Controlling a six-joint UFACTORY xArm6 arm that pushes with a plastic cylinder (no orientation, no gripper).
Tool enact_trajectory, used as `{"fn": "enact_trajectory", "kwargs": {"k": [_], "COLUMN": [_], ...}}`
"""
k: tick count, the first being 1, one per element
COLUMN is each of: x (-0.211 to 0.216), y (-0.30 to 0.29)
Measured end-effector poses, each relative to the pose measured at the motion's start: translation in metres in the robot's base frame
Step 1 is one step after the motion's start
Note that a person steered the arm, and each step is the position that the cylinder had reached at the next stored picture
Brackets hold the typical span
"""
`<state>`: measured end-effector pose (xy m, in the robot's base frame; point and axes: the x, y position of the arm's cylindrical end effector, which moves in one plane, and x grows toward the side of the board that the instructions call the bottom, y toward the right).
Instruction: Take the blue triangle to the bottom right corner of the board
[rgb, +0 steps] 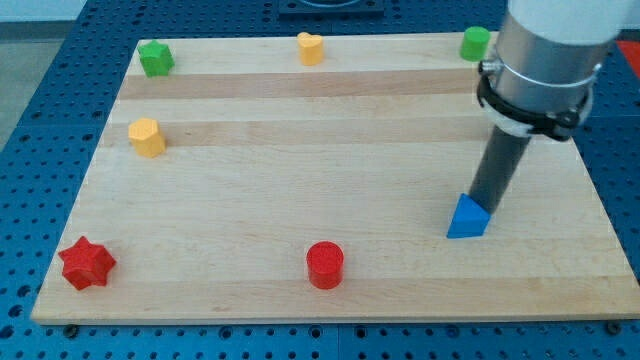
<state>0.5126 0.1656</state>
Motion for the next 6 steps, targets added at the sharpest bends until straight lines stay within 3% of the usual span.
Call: {"fn": "enact_trajectory", "kwargs": {"k": [1, 3, 4, 6], "x": [-0.001, -0.034, -0.024, 0.017], "y": [0.001, -0.057, -0.095, -0.058]}}
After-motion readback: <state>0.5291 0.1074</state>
